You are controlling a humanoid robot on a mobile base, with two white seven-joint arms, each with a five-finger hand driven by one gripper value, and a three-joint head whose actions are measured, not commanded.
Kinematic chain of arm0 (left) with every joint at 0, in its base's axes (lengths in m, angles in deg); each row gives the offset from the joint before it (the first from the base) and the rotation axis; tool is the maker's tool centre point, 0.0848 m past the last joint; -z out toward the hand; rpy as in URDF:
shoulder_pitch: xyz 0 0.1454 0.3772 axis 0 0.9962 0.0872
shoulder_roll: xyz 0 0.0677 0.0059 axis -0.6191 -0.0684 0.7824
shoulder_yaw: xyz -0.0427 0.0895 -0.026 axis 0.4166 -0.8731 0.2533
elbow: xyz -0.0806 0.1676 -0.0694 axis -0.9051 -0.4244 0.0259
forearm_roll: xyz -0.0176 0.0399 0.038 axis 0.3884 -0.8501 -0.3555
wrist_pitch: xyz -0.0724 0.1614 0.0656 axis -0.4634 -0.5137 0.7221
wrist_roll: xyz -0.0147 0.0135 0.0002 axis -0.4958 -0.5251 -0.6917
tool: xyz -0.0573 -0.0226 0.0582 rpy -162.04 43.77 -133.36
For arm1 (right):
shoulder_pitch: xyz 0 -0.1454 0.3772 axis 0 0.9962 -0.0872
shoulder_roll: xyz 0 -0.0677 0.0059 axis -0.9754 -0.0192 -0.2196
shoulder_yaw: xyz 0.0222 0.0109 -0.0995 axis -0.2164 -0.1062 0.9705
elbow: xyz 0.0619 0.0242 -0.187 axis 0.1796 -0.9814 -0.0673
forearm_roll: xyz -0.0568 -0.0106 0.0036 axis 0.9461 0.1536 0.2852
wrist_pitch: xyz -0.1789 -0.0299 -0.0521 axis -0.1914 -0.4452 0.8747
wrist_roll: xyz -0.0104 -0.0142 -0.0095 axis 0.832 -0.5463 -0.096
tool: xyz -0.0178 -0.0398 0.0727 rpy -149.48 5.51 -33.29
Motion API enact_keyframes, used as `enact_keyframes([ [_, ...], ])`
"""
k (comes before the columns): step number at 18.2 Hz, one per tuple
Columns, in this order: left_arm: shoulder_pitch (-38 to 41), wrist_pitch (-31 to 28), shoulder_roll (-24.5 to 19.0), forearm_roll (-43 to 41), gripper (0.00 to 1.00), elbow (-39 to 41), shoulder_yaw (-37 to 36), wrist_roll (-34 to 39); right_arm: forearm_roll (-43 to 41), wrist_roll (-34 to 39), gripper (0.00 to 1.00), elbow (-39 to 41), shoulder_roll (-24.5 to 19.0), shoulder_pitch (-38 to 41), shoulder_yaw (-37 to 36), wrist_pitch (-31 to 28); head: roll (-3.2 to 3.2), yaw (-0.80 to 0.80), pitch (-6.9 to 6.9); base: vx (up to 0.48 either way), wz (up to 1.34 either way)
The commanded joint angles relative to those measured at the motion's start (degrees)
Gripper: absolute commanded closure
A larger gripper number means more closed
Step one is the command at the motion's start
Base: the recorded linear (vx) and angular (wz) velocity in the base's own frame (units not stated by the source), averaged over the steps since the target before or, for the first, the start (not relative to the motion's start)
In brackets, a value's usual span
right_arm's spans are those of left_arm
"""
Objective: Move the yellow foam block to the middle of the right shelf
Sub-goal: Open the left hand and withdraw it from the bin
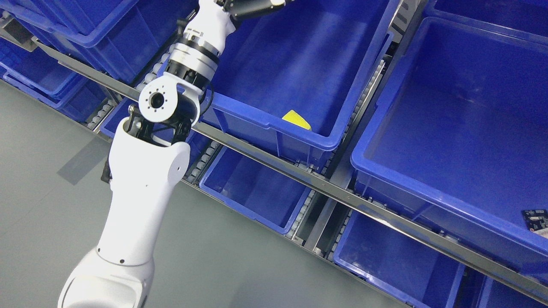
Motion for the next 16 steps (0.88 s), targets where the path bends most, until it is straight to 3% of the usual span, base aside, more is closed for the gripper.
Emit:
enact_keyframes([
  [1, 12.16, 7.05, -1.0, 0.05, 0.0, 6.88, 9.51, -7.0, 0.0, 0.05, 0.0, 1.0, 1.0, -0.09, 0.0, -0.05, 0.0, 0.0, 0.0, 0.0, 0.0],
  [4, 15.25, 5.75, -1.0, -0.04, 0.0, 6.97, 13.64, -6.04, 0.0, 0.05, 0.0, 1.0, 1.0, -0.09, 0.0, -0.05, 0.0, 0.0, 0.0, 0.0, 0.0],
  [8, 16.04, 0.65, -1.0, -0.04, 0.0, 6.97, 13.57, 1.69, 0.0, 0.05, 0.0, 1.0, 1.0, -0.09, 0.0, -0.05, 0.0, 0.0, 0.0, 0.0, 0.0],
  [16, 14.81, -1.29, -1.0, -0.21, 0.0, 6.88, 11.9, 1.88, 0.0, 0.05, 0.0, 1.0, 1.0, -0.09, 0.0, -0.05, 0.0, 0.0, 0.0, 0.0, 0.0],
])
